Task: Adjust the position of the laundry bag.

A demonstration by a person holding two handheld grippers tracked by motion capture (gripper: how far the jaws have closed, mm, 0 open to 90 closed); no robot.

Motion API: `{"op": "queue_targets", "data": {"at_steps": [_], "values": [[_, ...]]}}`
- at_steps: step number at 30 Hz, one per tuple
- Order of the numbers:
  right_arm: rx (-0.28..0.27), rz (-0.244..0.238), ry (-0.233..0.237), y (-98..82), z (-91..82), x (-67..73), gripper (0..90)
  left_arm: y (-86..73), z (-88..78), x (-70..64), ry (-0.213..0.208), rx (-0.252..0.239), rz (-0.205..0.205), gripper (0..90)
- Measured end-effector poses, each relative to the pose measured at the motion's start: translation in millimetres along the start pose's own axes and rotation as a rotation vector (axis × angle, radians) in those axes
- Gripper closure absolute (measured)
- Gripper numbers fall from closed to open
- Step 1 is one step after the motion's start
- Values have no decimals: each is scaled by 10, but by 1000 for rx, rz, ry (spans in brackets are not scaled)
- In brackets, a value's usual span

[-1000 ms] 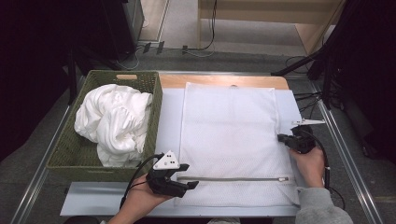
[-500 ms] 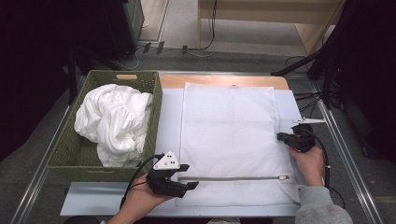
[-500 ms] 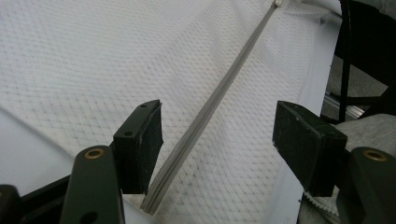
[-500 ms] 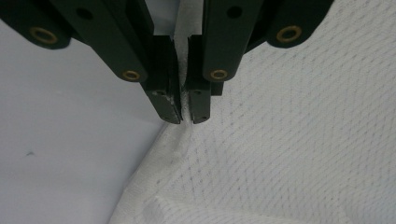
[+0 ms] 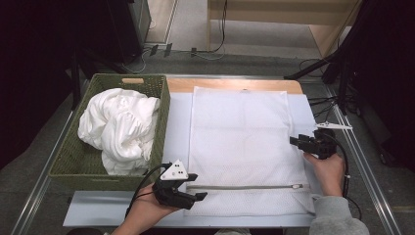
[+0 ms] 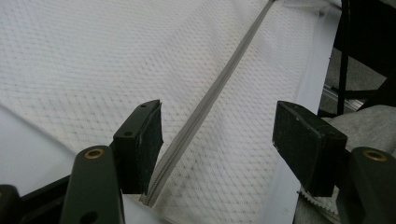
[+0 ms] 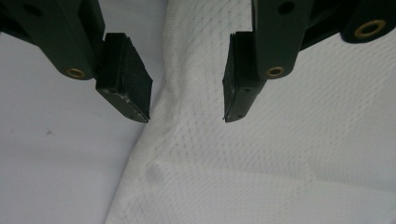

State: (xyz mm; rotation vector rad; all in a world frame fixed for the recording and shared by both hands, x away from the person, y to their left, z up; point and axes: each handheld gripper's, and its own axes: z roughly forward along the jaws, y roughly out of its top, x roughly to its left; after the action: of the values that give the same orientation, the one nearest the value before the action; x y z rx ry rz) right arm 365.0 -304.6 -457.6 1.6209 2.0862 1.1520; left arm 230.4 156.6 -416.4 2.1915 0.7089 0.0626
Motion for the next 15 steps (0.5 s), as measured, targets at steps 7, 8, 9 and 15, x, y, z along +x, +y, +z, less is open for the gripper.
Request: {"op": "queue_targets", "data": {"at_steps": [7, 8, 9, 15], "values": [[-10, -25, 18, -1, -83, 90, 502, -1, -8, -8, 11, -7, 1, 337], [-6, -30, 19, -2, -81, 107, 496, 1, -8, -5, 12, -2, 3, 336], [12, -32, 27, -4, -83, 149, 496, 1, -7, -5, 10, -3, 5, 336], [2, -70, 39, -42, -125, 252, 486, 2, -18, -8, 7, -7, 0, 336]]}}
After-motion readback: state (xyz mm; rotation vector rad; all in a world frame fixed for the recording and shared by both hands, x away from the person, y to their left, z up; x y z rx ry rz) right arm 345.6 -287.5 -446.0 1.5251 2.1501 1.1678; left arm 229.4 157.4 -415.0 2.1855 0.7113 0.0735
